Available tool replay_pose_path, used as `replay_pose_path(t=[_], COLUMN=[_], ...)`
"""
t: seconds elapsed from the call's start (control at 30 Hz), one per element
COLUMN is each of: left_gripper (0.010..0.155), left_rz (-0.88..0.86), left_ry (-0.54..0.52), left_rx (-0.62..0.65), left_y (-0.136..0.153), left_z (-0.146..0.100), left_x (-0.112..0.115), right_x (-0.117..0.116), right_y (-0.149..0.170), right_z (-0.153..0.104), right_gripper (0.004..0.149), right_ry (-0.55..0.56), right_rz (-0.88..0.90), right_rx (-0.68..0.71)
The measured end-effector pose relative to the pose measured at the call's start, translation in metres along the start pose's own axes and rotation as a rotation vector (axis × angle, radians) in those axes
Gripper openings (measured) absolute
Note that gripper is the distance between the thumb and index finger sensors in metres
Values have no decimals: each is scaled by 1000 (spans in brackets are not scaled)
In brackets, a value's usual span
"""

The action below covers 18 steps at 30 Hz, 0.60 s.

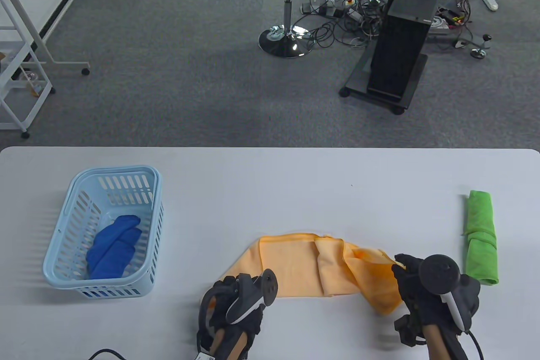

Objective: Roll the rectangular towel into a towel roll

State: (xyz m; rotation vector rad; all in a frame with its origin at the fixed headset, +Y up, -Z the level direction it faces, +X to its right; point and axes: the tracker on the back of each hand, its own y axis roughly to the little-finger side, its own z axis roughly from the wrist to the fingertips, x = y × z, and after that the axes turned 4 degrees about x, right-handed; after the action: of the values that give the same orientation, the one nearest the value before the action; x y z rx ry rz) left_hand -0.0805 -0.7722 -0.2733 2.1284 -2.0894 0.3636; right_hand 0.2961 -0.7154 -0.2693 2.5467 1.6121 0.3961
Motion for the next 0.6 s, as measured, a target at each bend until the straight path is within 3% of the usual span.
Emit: replay_pose_path(t=[0.27,0.37,0.6], left_gripper=[44,45,43], left_rz=[-449,-570,-579], left_ry=[-148,-179,-117], left_rx=[-99,-99,-103], left_y=[57,70,74], left_z=[-20,-26,-25], left_x=[-37,-40,-37], right_x=[3,2,1], right_y=[4,4,4], right_z=[2,1,0], right_gripper=[56,56,56], right_ry=[-11,-21,-41], right_rz=[17,15,4], right_rx=[-16,-15,-17])
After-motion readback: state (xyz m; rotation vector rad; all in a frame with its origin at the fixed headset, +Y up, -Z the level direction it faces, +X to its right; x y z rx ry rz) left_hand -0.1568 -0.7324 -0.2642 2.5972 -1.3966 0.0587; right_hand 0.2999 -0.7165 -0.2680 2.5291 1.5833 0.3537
